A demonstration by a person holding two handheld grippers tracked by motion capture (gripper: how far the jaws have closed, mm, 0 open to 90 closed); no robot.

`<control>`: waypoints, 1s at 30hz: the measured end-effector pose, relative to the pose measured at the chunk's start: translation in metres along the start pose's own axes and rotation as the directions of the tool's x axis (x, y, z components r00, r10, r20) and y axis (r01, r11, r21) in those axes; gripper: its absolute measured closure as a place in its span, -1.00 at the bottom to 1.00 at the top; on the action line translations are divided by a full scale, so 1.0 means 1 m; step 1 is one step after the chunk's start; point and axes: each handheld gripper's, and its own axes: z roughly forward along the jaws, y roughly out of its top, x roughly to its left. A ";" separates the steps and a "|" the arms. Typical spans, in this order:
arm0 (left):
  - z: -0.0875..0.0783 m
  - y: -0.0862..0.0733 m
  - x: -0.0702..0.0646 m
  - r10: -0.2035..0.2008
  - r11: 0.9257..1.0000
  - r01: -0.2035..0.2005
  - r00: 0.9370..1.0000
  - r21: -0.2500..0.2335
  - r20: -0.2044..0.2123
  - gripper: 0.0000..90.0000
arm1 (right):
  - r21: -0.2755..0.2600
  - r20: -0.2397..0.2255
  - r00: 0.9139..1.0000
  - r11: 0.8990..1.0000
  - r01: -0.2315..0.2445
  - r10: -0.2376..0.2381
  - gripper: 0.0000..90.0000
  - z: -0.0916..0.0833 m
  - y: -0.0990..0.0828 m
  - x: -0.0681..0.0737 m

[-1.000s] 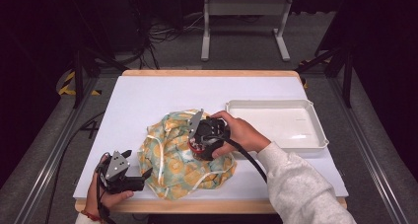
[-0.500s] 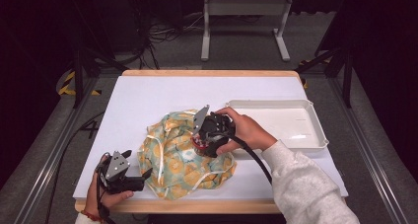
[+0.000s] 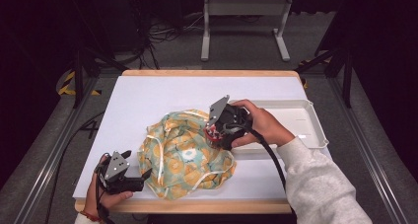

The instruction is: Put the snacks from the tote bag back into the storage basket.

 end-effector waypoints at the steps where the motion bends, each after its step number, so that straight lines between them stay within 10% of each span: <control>1: 0.000 0.000 0.000 -0.002 1.000 0.002 1.000 -0.001 0.001 -0.83 | -0.003 0.007 1.000 1.000 0.001 -0.001 -0.48 -0.001 -0.002 -0.001; 30: 0.002 0.001 0.000 0.006 1.000 -0.006 1.000 0.014 0.001 -0.83 | 0.134 0.044 0.997 0.989 -0.061 0.056 -0.48 -0.027 -0.074 -0.034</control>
